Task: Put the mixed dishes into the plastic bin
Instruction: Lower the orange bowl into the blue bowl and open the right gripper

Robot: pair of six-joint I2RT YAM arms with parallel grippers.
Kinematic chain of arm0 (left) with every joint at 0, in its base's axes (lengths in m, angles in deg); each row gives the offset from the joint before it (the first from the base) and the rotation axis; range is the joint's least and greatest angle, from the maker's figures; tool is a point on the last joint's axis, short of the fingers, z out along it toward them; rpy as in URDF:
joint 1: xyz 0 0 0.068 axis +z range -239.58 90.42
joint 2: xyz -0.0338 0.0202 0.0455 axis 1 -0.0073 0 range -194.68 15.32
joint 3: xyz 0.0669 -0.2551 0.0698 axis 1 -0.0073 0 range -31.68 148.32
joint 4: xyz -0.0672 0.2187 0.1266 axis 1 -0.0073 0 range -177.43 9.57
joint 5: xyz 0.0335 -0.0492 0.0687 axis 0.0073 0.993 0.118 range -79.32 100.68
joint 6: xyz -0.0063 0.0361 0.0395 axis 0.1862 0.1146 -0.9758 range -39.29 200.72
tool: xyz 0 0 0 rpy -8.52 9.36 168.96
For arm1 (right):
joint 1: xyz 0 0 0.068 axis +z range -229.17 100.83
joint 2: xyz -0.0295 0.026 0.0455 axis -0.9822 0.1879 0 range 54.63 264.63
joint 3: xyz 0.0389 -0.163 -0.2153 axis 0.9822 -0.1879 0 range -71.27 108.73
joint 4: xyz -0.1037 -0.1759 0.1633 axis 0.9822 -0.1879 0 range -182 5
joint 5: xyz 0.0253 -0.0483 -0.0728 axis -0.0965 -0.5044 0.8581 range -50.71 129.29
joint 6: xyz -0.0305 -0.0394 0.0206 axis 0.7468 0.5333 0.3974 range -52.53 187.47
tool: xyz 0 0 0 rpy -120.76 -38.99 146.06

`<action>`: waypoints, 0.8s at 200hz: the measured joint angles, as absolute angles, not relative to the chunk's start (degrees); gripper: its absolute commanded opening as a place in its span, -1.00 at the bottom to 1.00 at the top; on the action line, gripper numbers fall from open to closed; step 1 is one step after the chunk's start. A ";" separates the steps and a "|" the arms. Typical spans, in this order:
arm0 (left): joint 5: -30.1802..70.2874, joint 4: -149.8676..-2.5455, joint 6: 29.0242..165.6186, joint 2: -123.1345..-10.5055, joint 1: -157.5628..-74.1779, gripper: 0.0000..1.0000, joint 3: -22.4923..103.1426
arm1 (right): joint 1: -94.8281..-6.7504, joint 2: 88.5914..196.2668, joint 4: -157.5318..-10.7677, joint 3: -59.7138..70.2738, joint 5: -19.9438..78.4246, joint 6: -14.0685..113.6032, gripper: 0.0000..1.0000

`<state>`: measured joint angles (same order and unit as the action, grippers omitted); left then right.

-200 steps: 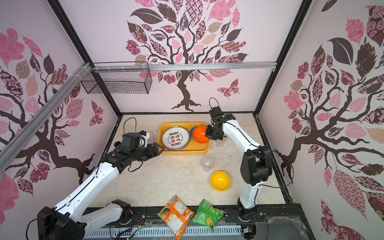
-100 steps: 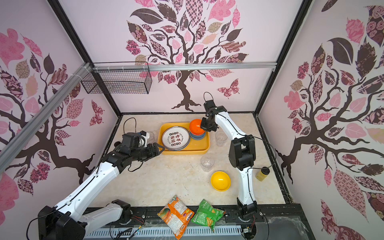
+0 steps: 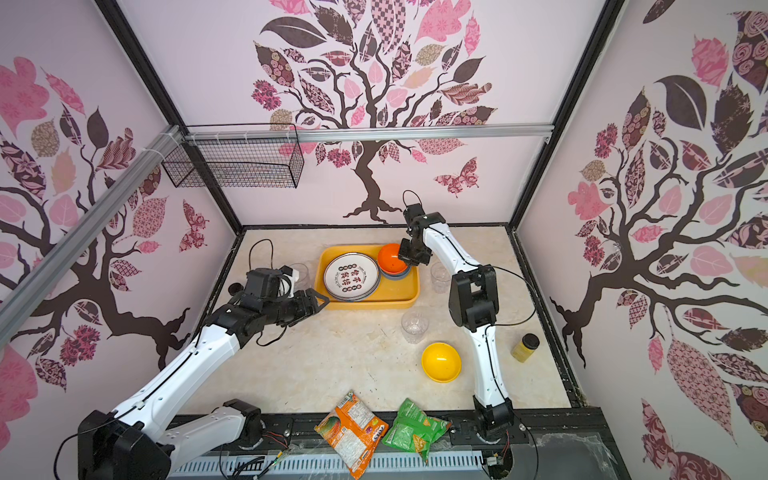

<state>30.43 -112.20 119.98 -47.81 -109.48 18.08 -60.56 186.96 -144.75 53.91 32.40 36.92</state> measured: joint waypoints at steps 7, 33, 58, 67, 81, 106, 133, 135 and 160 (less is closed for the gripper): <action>30.43 -112.17 120.00 -47.81 -109.48 0.46 18.04 | -60.56 187.42 -144.88 54.42 32.40 36.94 -1.00; 30.47 -112.02 120.16 -47.50 -109.48 0.46 17.43 | -60.56 188.43 -145.03 55.11 32.44 37.07 -1.00; 30.47 -111.98 120.42 -47.02 -109.48 0.46 16.79 | -60.56 189.19 -145.80 56.01 32.55 37.10 -1.00; 30.45 -111.87 120.51 -46.78 -109.48 0.46 16.55 | -60.56 189.41 -145.69 56.27 32.62 37.10 -1.00; 30.47 -111.80 120.83 -46.35 -109.48 0.46 16.22 | -60.58 189.50 -145.86 56.30 32.64 37.12 -1.00; 30.45 -111.78 121.25 -46.00 -109.48 0.46 16.09 | -60.63 189.76 -146.08 56.32 32.66 37.10 -0.99; 30.45 -111.67 121.34 -45.58 -109.48 0.45 15.77 | -60.60 191.03 -146.32 57.17 32.68 37.12 -0.98; 30.45 -111.67 121.34 -45.56 -109.48 0.45 15.74 | -60.63 191.11 -146.32 57.24 32.68 37.10 -0.98; 30.47 -111.71 121.47 -45.56 -109.48 0.45 15.37 | -60.69 192.29 -146.30 58.13 32.83 37.10 -0.97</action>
<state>30.47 -111.71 121.47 -45.56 -109.48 15.37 -60.69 192.29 -146.30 58.13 32.83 37.10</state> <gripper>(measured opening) 0.726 0.078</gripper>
